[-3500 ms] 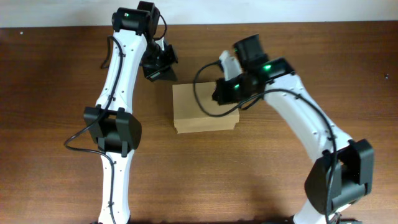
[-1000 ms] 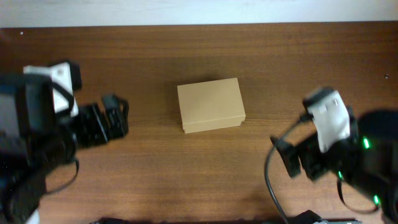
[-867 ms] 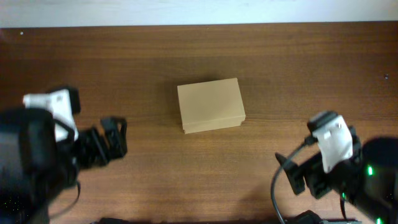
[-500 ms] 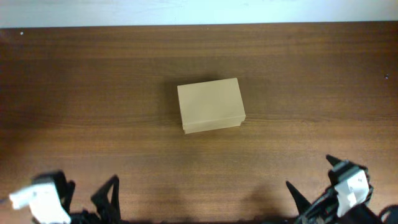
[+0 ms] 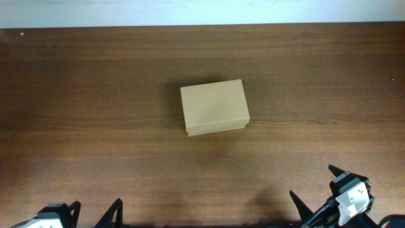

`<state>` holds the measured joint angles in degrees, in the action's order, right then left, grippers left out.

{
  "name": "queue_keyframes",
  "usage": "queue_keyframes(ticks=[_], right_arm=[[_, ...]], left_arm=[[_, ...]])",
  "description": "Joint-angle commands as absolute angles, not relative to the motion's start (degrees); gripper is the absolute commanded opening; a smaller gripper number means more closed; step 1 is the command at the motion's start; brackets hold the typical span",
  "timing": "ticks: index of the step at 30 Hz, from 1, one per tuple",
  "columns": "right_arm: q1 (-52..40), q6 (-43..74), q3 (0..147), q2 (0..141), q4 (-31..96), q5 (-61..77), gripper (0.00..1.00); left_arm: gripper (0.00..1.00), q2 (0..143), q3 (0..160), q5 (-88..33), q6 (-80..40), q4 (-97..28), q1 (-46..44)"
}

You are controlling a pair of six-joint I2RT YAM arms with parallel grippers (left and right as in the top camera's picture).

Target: Pack container

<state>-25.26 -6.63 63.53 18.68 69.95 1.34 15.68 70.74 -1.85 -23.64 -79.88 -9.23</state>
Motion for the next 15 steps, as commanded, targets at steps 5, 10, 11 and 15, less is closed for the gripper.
queue_keyframes(ticks=[5,10,11,15], right_arm=[[-25.0,-7.1,63.3,18.3,69.6,1.2,0.99],[-25.0,-7.1,63.3,18.3,69.6,1.2,0.99],[-25.0,-7.1,63.3,18.3,69.6,1.2,0.99],[-25.0,-7.1,63.3,18.3,69.6,1.2,0.99]], left_arm=[[1.0,15.4,70.3,-1.3,-24.4,-79.5,-9.1],[0.99,15.4,70.3,-1.2,-24.3,-79.6,-9.1],[1.0,15.4,70.3,-1.2,-24.3,-80.4,-9.1],[1.0,15.4,70.3,0.9,-24.4,-83.2,-9.1]])
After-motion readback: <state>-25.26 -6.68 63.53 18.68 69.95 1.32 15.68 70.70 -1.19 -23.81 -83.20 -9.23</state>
